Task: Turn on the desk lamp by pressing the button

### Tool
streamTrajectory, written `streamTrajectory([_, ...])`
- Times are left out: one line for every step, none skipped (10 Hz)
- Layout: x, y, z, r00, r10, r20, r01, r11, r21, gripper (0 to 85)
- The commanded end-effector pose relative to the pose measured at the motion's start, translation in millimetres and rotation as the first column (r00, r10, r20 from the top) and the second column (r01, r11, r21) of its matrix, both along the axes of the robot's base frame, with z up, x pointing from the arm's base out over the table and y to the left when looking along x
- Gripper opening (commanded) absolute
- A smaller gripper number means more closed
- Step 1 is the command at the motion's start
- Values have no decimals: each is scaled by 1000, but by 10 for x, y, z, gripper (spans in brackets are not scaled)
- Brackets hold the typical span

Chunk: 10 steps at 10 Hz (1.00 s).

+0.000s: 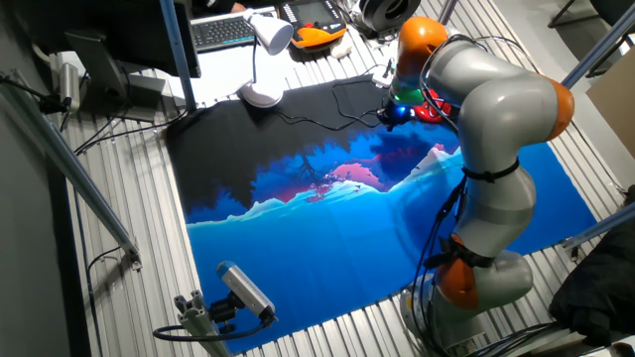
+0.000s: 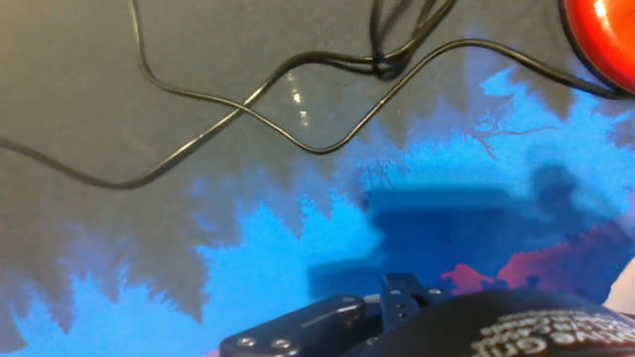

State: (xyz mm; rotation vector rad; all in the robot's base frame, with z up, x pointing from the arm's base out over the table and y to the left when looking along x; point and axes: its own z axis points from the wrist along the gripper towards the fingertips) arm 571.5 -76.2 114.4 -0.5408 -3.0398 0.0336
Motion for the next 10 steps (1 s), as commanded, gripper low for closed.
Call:
streamTrajectory([-10,-1,10,1000,-2,-4,2,1000,-9,0])
streamTrajectory([-31,1,22,1000,-2,-2,2,1000,-8,0])
streamTrajectory([-36,2,18,1000,-5,-2,5,1000,-3,0])
streamTrajectory([-56,10,14,1000,-23,-9,23,1000,-5,0])
streamTrajectory([-91,20,5,999,-39,-14,38,999,-9,0])
streamTrajectory([-149,39,-15,999,-50,-7,50,998,-36,0])
streamTrajectory([-163,40,-11,999,-42,-7,41,998,-55,0])
streamTrajectory([-146,28,-4,999,-32,-11,32,998,-59,0])
streamTrajectory([-144,23,3,1000,-26,-15,25,998,-60,0])
streamTrajectory([-152,19,14,999,-26,-19,25,998,-54,0])
